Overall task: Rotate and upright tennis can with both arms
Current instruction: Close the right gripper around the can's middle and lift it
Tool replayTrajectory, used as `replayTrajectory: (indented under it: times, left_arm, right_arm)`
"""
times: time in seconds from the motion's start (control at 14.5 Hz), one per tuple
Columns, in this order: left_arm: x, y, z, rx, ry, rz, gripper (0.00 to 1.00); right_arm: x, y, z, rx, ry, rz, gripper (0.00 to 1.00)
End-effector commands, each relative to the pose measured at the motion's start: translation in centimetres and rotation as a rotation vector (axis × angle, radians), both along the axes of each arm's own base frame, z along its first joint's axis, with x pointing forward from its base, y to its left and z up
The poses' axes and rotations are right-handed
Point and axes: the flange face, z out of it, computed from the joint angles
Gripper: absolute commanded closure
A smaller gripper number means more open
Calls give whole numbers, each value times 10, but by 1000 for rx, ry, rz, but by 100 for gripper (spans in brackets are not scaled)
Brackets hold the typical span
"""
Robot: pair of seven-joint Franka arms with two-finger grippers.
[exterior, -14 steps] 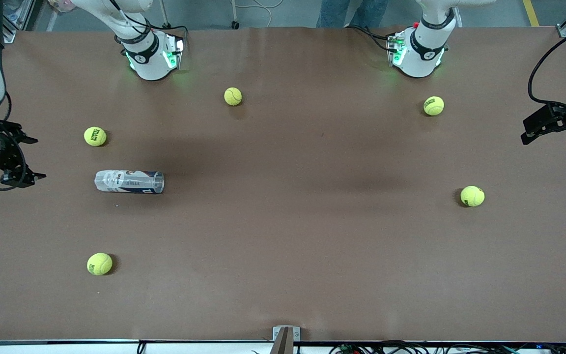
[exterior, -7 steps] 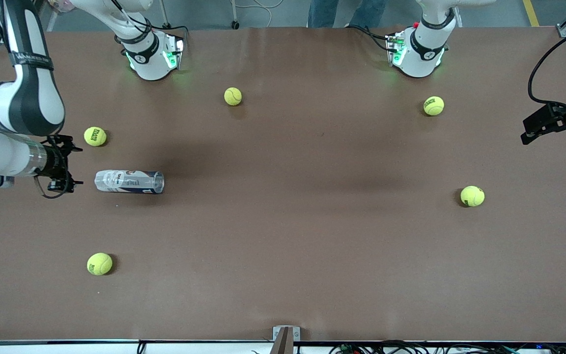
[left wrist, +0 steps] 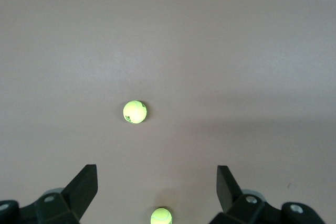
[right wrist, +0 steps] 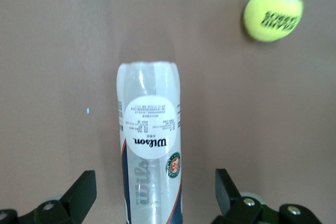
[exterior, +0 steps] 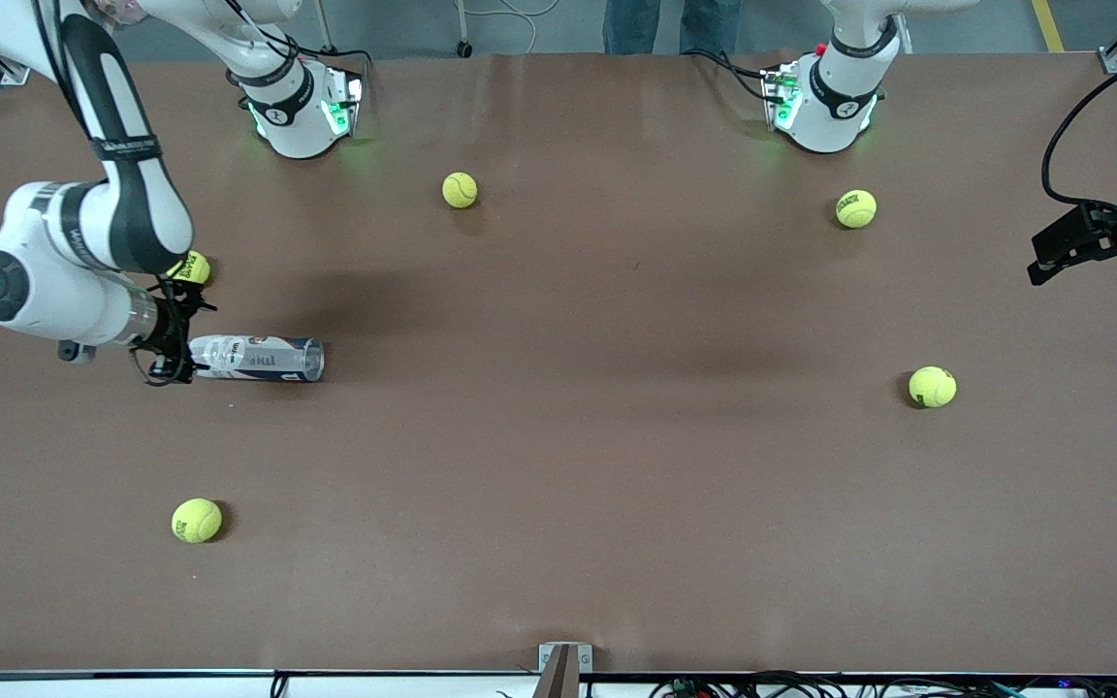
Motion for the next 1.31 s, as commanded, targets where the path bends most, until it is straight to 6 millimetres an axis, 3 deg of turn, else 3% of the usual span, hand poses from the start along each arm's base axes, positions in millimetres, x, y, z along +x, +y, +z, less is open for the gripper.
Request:
replayTrajectory:
  times: [0.0, 0.69, 1.11, 1.24]
  left_arm:
    - [-5, -1, 4, -14, 4, -19, 0]
    - [-5, 0, 4, -14, 4, -18, 0]
    - [-5, 0, 4, -14, 4, -18, 0]
    - [-5, -1, 4, -15, 4, -18, 0]
  right_arm:
    - [-11, 8, -14, 2, -44, -23, 0]
    - [-21, 6, -83, -13, -83, -17, 0]
    - [-23, 6, -112, -18, -86, -10, 0]
    - [-24, 8, -113, -15, -73, 4, 20]
